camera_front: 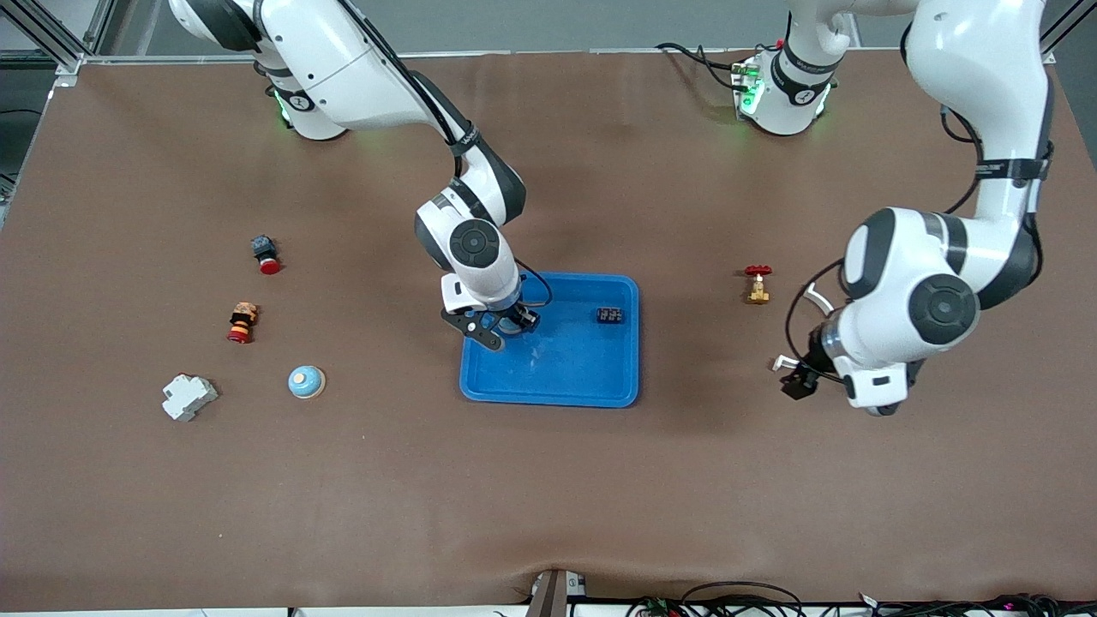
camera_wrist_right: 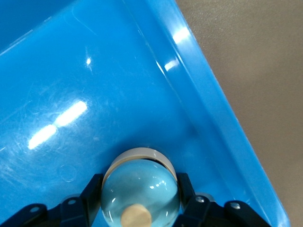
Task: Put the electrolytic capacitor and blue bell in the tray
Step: 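Move the left gripper to the second capacitor while the right gripper withdraws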
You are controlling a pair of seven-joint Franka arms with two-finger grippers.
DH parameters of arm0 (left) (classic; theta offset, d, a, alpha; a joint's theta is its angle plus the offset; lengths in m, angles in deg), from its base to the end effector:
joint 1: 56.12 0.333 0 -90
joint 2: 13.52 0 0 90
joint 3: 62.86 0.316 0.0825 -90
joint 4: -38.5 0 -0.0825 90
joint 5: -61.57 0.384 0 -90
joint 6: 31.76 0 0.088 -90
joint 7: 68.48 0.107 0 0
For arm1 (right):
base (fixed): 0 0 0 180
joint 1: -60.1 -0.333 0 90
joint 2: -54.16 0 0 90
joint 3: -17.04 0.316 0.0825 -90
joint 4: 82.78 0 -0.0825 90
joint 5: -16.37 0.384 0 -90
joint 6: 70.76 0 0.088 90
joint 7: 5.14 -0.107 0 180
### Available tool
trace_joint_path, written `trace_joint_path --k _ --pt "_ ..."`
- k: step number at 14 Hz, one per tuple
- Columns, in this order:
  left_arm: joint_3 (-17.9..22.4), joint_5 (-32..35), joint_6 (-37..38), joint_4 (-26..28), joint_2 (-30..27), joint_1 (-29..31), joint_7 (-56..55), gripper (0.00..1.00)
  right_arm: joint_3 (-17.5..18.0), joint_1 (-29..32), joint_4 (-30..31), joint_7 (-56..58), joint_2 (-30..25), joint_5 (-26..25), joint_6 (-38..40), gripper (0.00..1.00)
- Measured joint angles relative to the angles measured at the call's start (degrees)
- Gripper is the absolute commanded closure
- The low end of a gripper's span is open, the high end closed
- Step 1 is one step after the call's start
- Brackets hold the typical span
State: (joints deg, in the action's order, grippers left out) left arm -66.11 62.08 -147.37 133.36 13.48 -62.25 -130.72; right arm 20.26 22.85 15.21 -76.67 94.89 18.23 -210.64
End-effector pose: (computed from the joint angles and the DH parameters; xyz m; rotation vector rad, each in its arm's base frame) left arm 0.6544 -0.1035 0.3290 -2.7660 -1.3757 0.1523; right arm 0.5153 0.4350 0.1799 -2.9621 0.8850 0.0558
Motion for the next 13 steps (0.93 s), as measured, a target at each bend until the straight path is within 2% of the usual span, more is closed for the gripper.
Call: trace_joint_path --k 4,10,13 --pt "-0.03 0.08 -0.01 0.11 2.95 6.16 10.28 0.00 -0.07 -0.01 -1.57 0.05 0.44 -0.05 2.07 0.00" --pt "0.01 0.61 -2.42 2.12 5.49 12.54 23.13 0.00 -0.75 0.12 -12.65 2.43 0.39 -0.15 18.67 0.00" --pt "0.01 0.87 -2.56 2.30 5.94 14.46 26.88 0.00 -1.67 1.96 -15.88 9.32 -0.12 -0.17 22.42 0.00"
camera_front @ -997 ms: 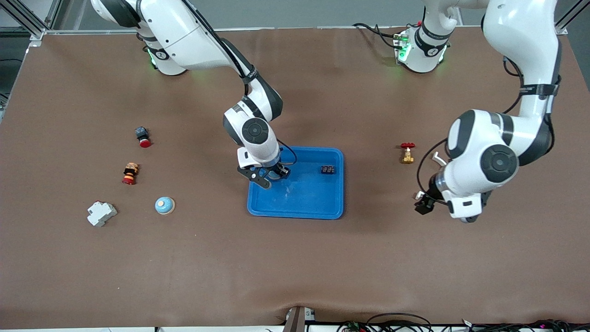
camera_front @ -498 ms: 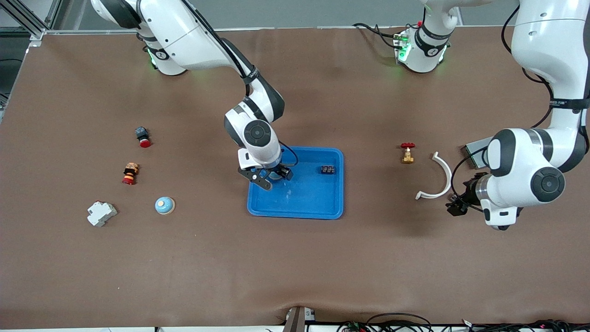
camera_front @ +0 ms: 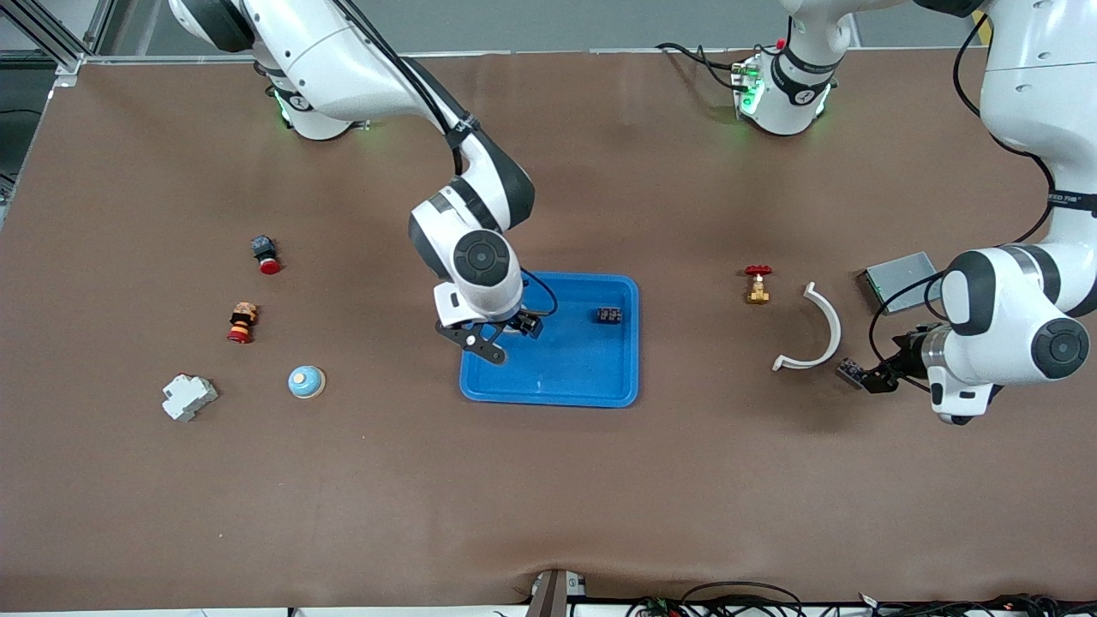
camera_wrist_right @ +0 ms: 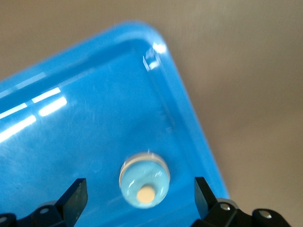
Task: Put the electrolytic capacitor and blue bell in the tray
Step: 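Move the left gripper to the second capacitor while the right gripper withdraws, then grasp the second capacitor with the left gripper while the right gripper grasps the bell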
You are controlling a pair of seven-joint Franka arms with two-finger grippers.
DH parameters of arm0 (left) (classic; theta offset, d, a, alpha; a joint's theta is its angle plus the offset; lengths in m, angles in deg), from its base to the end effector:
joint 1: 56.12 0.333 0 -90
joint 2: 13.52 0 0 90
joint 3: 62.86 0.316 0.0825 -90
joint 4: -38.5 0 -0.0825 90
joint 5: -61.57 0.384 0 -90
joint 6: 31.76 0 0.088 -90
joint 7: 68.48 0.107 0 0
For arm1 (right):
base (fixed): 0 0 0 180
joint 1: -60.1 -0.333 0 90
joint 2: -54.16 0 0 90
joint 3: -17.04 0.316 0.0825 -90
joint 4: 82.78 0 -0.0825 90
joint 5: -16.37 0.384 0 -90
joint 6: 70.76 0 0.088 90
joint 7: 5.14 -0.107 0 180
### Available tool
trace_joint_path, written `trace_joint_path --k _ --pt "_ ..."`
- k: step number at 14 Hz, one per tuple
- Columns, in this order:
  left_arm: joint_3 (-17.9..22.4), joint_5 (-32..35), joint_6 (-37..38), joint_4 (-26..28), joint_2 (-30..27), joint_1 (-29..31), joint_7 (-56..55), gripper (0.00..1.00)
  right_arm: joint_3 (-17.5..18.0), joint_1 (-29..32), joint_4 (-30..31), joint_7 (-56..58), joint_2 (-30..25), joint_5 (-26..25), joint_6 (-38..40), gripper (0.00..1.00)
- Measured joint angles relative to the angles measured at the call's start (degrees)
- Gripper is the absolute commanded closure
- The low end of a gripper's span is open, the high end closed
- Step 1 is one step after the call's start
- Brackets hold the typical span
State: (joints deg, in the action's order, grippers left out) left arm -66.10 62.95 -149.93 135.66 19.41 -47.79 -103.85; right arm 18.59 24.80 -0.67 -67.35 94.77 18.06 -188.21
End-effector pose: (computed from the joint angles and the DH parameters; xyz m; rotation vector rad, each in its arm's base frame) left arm 0.6490 0.0624 0.2468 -2.8968 -1.0549 0.3138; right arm 0.5723 0.4266 0.2666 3.0140 -0.7107 -0.1435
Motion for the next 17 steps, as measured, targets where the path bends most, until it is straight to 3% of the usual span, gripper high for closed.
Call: trace_joint_path --k 4,8,13,17 --pt "-0.07 0.38 0.00 0.05 0.02 0.22 1.92 0.00 -0.13 5.96 -0.68 10.01 -1.74 -0.17 3.48 0.00" --pt "-0.24 0.45 -2.37 0.24 1.36 0.17 2.25 0.00 -0.18 9.28 1.05 17.85 -5.48 -3.60 4.92 0.00" --pt "-0.42 0.48 -3.09 0.72 2.48 0.16 2.34 0.00 -0.28 14.29 7.71 27.54 -9.49 -5.04 3.79 0.00" --pt "-1.25 0.51 -3.16 0.82 2.50 0.03 2.40 0.00 -0.38 20.53 16.18 38.57 -13.26 -5.10 -3.75 0.00"
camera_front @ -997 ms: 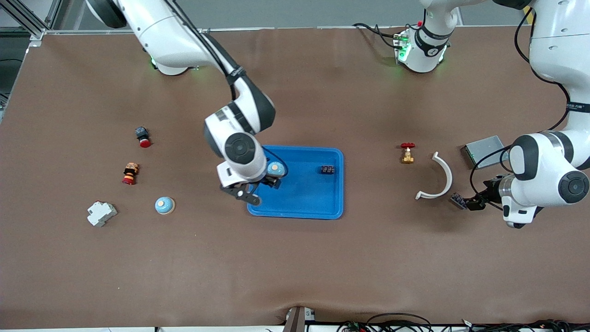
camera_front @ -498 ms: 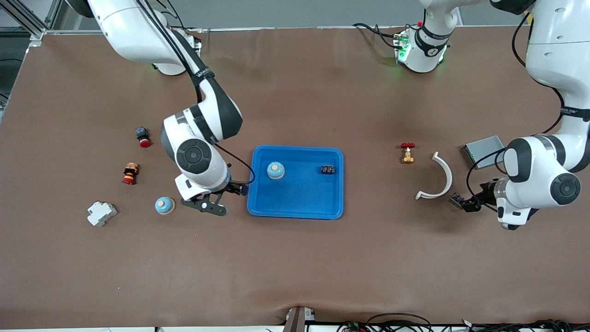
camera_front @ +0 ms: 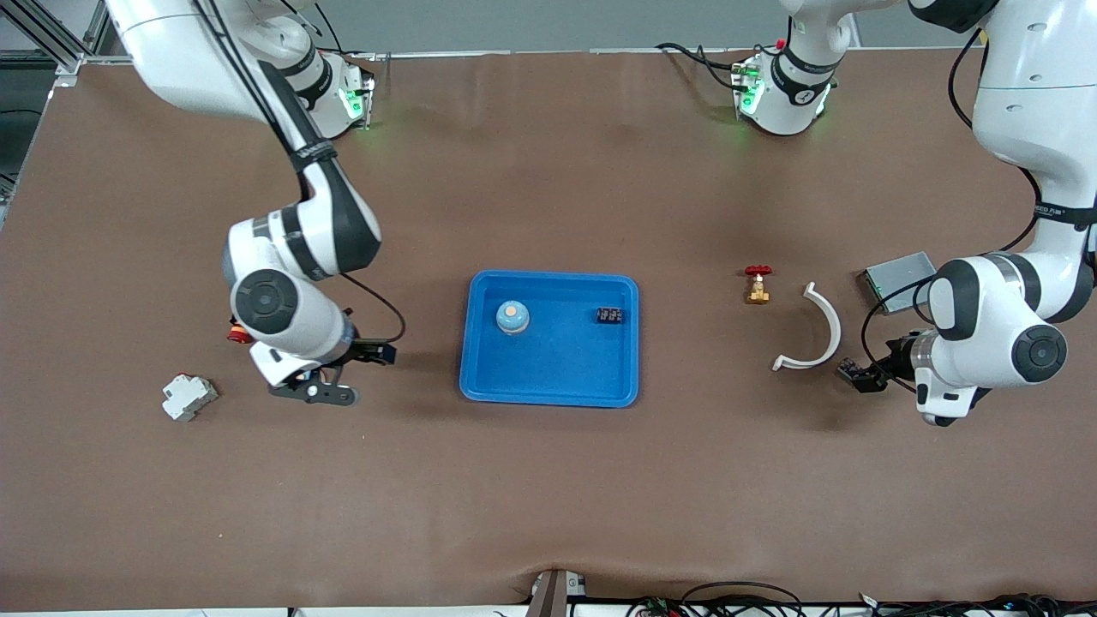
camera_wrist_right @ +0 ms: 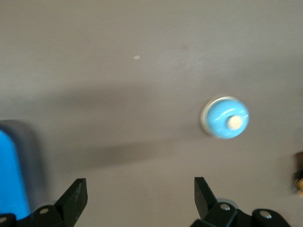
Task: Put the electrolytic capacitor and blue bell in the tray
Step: 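Grasp the second capacitor with the left gripper while the right gripper grasps the bell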
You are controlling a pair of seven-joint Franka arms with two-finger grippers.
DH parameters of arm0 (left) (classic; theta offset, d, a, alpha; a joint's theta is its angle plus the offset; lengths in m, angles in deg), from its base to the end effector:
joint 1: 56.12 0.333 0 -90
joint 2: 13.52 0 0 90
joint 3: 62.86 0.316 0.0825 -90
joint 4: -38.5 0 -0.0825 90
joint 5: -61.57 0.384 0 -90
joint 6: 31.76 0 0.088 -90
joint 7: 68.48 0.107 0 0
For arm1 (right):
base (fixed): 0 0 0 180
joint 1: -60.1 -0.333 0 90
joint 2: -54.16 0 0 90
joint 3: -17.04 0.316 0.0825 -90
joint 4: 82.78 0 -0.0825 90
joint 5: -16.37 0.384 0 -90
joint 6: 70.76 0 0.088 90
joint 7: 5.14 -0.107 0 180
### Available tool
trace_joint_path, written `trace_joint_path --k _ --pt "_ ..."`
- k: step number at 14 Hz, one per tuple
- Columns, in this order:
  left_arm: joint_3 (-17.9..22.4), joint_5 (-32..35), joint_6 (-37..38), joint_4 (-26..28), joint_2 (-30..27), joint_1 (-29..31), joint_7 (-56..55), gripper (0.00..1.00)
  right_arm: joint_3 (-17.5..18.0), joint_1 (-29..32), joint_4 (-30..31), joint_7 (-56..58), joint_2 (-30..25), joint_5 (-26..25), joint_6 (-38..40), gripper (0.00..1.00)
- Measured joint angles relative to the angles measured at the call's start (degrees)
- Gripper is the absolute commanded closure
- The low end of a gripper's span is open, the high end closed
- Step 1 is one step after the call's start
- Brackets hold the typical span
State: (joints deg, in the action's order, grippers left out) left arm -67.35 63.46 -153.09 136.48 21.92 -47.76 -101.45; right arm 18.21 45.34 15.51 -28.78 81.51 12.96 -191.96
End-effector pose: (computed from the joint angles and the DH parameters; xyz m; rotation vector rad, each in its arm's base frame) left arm 0.6480 0.0495 0.2166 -2.9389 -0.9618 0.3217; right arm 0.6339 0.1768 0.3057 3.0721 -0.1594 -0.0910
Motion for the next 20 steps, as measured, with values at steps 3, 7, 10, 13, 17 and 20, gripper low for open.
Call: trace_joint_path --k 3,7,10,13,17,20 --pt "-0.67 0.00 -0.15 0.13 0.01 -0.74 -0.09 0.00 -0.01 4.63 4.51 7.30 -1.61 0.00 -4.53 0.00" --pt "-0.60 0.00 -0.37 0.30 0.13 -0.64 -0.06 0.00 0.01 9.39 9.18 15.23 -1.69 0.00 -13.30 0.00" --pt "-0.43 0.02 -2.59 0.38 1.03 -0.30 0.10 0.00 0.05 10.70 13.11 16.96 -1.51 0.00 -19.76 0.00" --pt "-0.43 0.03 -5.86 0.40 2.88 -0.22 0.18 0.00 0.14 10.72 16.13 17.01 -0.25 0.00 -24.28 0.00" --pt "-0.33 0.04 -9.43 0.41 4.67 0.92 0.22 0.38 0.13 11.23 16.49 17.01 2.50 0.00 -26.38 0.00" --pt "-0.38 0.04 -9.72 0.30 4.71 1.21 0.22 0.98 0.13 11.34 16.19 17.01 3.18 0.00 -26.65 0.00"
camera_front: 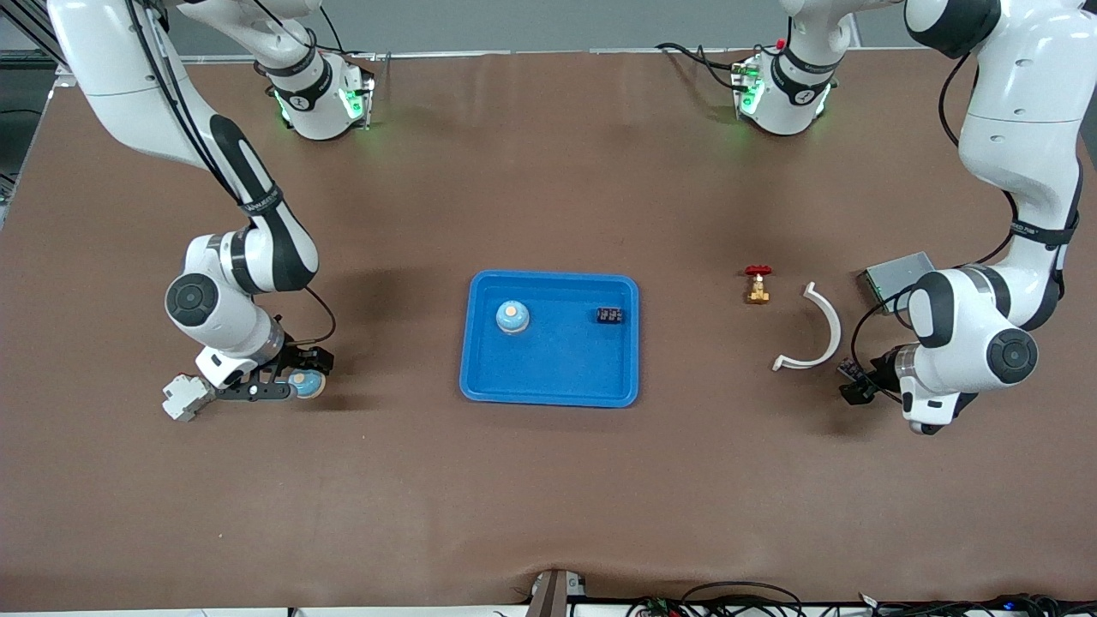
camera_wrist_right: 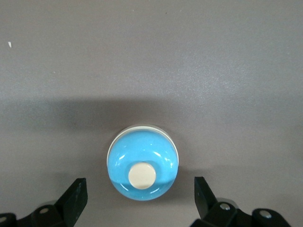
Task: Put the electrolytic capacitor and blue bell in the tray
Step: 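Grasp the second capacitor with the left gripper while the right gripper grasps the bell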
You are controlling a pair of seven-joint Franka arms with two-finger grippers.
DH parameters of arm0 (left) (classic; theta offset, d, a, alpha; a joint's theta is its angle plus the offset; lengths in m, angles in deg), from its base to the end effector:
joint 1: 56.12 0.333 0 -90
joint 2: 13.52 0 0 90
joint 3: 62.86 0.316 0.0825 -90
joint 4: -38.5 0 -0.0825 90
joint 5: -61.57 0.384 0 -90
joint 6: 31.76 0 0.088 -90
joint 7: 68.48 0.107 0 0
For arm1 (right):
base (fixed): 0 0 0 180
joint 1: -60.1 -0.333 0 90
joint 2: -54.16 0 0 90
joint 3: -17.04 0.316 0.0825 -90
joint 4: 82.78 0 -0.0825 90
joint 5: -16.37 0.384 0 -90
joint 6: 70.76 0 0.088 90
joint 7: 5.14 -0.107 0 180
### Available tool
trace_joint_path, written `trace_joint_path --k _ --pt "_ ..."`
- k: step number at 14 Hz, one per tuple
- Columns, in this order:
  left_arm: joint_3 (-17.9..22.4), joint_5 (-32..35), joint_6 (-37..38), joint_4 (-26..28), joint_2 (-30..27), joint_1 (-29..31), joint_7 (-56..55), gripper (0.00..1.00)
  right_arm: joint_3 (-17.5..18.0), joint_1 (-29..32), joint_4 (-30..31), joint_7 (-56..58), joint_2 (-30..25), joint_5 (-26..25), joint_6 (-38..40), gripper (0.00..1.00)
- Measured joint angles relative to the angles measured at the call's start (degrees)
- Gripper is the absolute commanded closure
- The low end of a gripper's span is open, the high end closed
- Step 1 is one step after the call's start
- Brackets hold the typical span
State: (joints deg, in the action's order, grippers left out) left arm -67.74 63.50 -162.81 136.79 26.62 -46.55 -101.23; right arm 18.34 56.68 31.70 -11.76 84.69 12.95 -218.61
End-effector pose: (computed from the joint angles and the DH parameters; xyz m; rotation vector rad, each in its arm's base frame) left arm 0.6545 0.0588 0.1728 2.9722 0.9952 -0.2040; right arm 0.6104 0.0511 0.1936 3.1239 0.0205 0.0809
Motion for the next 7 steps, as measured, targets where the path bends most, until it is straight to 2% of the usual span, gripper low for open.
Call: trace_joint_path --k 3,7 --pt "-0.31 0.00 0.39 -0.19 -0.44 -0.20 -0.09 1.00 0.00 0.06 -0.46 0.00 0.40 0.00 0.00 0.00" --pt "-0.54 0.01 5.43 -0.29 -2.74 -0.38 -0.10 1.00 0.00 0.22 -1.29 0.00 1.49 0.01 0.00 0.00"
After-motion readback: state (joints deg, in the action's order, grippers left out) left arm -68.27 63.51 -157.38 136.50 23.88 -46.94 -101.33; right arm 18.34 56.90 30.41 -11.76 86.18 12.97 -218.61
